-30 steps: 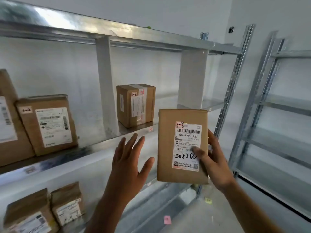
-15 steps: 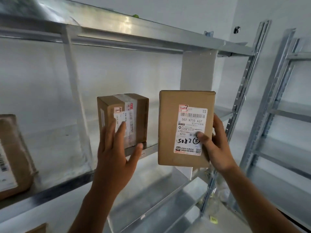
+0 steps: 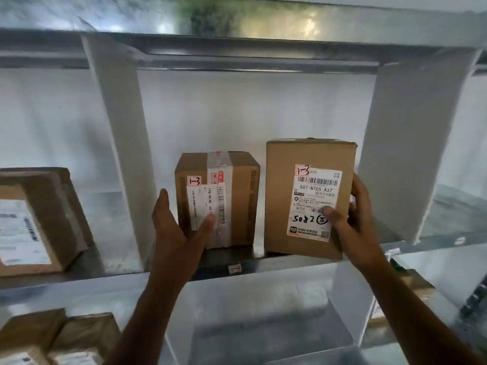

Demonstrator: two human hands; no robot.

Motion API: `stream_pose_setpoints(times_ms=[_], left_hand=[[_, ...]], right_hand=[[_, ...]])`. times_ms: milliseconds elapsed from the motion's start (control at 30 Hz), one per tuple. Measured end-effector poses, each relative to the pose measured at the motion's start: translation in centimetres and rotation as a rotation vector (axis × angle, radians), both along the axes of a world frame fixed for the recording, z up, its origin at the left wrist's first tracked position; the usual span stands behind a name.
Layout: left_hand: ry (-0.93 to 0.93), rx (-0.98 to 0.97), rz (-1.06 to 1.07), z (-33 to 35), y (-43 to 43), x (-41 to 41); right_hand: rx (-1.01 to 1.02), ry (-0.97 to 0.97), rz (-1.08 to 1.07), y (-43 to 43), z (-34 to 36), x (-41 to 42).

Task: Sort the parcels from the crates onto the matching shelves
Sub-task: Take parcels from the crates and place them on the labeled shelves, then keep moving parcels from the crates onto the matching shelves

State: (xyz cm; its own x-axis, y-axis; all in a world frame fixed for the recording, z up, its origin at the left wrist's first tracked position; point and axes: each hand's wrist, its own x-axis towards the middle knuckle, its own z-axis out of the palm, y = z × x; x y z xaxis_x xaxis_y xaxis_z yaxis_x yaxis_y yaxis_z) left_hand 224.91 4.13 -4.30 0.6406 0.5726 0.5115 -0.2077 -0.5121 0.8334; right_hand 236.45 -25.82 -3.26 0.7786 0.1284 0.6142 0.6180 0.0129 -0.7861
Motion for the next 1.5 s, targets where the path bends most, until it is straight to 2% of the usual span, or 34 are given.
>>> stream_pose_setpoints(times_ms=[67,167,300,567,967,1067,1167,1267,1400,1500], left_hand=[[0.065,-0.066,-0.002,0.1,0.6,0.3],[0.092,-0.216,-0.162,-0.2,1.8,0.8],[0.099,-0.195,-0.245,-0.5,2.5,1.4],[0.158,-0.132,-0.190,-1.3,3.2,2.3],[0.145,-0.078,-0.071,-0.1,0.5,0.9],[0.124,-0.075,0.005,-0.2,-1.0,-1.4],[0.152,0.084,0.219,-1.2,-3.3,-5.0],[0.213,0.272,0.372,-2.9,-6.2,-9.1],[0.399,0.508,0.438,-4.5,-8.9,-14.2],[0.497,0.545,0.472,-5.9,-10.4,-18.3]], right_hand=[[-0.006,0.007,0.065,1.0,-0.6,1.7],[-0.025,0.027,0.113,2.2,-1.1,3.7],[-0.076,0.103,0.144,3.1,-1.5,5.3],[-0.088,0.147,0.104,3.2,-2.1,5.9],[-0.114,0.058,0.165,2.9,-1.7,5.4],[-0.141,0.081,0.022,2.1,-2.3,3.6],[-0.269,-0.158,-0.165,0.6,-3.8,0.6],[-0.460,-0.390,-0.121,-0.5,-5.3,-2.6],[-0.703,-0.386,0.133,0.7,-6.7,-7.8],[-0.825,-0.370,0.295,2.5,-8.5,-11.2]])
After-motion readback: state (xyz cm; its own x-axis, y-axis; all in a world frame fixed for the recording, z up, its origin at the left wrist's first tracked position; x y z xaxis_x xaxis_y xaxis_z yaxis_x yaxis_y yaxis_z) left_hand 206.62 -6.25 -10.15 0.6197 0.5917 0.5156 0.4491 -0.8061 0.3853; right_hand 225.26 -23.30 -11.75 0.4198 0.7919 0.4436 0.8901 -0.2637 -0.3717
